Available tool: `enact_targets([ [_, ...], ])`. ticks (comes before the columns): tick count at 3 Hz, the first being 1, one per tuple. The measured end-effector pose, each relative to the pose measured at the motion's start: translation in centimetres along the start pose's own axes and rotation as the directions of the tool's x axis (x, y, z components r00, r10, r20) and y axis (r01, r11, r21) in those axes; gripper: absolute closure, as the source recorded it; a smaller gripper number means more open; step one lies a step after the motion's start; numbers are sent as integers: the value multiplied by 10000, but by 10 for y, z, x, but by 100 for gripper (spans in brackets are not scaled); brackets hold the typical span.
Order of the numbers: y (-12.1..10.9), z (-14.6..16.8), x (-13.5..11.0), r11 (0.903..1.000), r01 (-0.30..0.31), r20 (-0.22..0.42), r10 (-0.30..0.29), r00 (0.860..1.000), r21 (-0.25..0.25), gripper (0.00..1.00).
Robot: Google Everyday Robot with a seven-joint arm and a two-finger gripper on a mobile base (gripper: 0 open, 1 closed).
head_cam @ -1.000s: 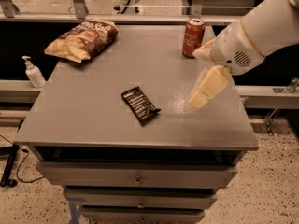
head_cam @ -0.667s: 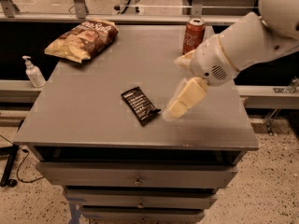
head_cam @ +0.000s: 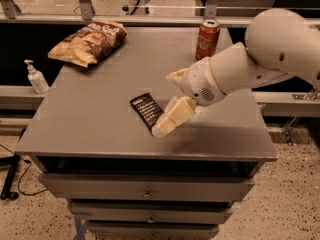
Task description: Move rxbar chocolate near coke can
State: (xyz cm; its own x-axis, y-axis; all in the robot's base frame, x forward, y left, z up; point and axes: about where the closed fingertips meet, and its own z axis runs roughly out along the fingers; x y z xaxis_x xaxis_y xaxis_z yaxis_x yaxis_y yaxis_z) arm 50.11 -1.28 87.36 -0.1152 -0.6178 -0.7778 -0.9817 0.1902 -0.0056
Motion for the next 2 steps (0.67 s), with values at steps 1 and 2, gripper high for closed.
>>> enact_targets([
  [1,-8,15,9,10000,-74,424,74,9991,-5,0],
  [2,-12,26,17,9999,-133,735,133,9972,-4,0],
])
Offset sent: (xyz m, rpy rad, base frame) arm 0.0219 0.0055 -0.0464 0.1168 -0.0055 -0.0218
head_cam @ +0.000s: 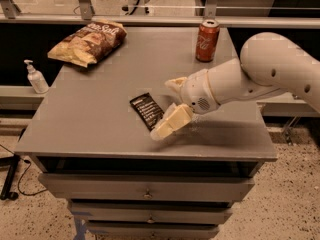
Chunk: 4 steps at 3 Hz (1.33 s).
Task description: Move rxbar chocolate near coke can
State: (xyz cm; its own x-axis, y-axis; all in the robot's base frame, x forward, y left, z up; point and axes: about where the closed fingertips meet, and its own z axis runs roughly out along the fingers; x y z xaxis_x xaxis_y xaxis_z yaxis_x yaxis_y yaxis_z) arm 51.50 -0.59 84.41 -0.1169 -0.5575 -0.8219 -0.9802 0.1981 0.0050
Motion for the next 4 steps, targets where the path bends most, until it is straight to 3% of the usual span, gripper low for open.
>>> enact_targets([
  [1,-4,4,9,10000,-10,316,8,9995,78,18],
  [4,-22,-12,15,9982,-35,897,-19,9960,598,88],
])
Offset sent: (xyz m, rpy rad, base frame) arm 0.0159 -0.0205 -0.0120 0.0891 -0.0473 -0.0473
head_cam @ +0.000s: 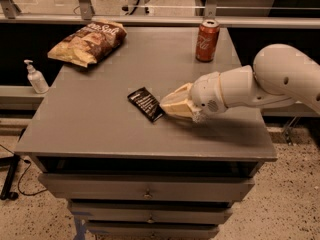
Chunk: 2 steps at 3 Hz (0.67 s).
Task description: Move rxbar chocolate near coke can
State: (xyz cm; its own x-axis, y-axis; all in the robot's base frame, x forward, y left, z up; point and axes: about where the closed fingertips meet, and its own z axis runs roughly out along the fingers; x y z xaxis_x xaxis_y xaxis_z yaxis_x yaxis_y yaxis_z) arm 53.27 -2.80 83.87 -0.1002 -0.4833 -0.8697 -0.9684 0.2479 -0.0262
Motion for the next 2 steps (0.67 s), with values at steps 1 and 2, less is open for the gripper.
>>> enact_targets([
  [1,-5,-7,-1,9999,27,4,-27,10000,157,100],
  [2,-21,-19,-4,9986,278,-134,-272,9995,447,100],
])
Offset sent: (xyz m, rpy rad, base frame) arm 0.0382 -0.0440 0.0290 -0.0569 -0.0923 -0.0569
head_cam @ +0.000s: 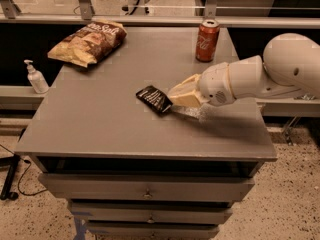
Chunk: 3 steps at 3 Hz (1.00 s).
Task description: Move rxbar chocolate near coke can
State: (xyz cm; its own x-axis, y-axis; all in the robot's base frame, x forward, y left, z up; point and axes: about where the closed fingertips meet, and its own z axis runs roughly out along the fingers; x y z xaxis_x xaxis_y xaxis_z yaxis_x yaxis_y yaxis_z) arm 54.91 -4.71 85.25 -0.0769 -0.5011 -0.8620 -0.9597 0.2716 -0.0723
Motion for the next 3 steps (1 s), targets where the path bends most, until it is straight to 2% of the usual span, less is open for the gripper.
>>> enact_targets([
  [1,-40,-29,4,9968,301,-541,-261,9982,736,100],
  [2,-94,-63,15,9843,418,-1228,-207,9922,1714,100],
  [3,-146,-94,30,9634,331,-1776,153,9840,2661,100],
])
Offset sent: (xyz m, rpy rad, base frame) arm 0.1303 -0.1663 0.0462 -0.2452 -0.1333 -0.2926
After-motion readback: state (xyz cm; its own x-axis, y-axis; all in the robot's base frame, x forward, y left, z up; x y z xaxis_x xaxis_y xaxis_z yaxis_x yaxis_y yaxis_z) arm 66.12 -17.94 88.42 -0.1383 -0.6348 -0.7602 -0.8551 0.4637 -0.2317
